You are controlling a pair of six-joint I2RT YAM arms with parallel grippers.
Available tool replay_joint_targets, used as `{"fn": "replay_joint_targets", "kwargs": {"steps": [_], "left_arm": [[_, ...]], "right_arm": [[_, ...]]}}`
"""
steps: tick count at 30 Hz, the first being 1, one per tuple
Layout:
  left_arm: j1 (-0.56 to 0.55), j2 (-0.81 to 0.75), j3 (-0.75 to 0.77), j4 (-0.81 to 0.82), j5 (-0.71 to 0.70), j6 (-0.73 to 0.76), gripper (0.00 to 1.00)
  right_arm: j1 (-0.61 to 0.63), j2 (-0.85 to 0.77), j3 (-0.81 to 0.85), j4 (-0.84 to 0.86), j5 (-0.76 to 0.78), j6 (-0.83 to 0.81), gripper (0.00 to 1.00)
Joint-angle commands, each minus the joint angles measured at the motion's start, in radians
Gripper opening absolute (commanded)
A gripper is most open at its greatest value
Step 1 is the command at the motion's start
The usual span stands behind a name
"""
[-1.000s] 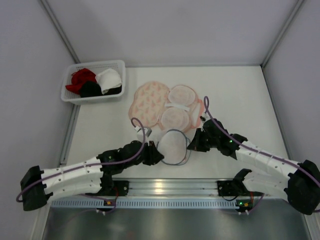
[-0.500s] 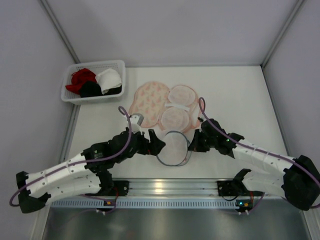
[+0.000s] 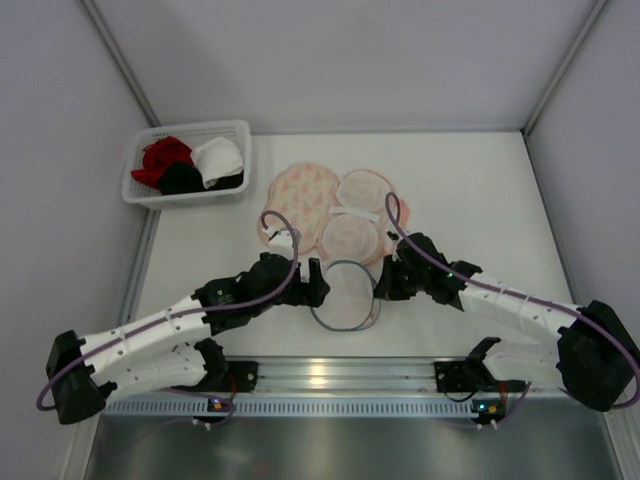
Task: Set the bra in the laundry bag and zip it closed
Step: Close the laundry bag at the center of the board, then zip the zipper on the laundry bag.
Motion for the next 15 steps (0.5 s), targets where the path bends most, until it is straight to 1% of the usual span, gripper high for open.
{"fn": "replay_joint_targets", "kwargs": {"steps": [1, 6, 10, 13, 14, 15], "left_arm": [[0.063, 0.059, 0.0, 0.138, 0.111, 0.027, 0.98], [0.091, 0.039, -0.02, 0.248, 0.17, 0.064, 0.94], [0.117, 0.087, -0.037, 0.276, 0.228, 0.064, 0.87], [0.126, 0.114, -0.051, 0.346, 0.308, 0.067, 0.77], [0.126, 0.127, -0.054, 0.363, 0.344, 0.069, 0.71], [0.126, 0.134, -0.051, 0.362, 0.346, 0.066, 0.65]], "right_arm": [[0.011, 0.007, 0.052, 0.046, -0.016, -0.043, 0.0], [0.011, 0.004, 0.055, 0.036, -0.016, -0.041, 0.0], [0.013, -0.002, 0.063, 0.035, -0.011, -0.04, 0.0], [0.013, -0.004, 0.059, 0.036, -0.011, -0.038, 0.0], [0.011, -0.006, 0.057, 0.036, -0.01, -0.038, 0.0], [0.011, -0.006, 0.057, 0.033, -0.008, -0.04, 0.0]]}}
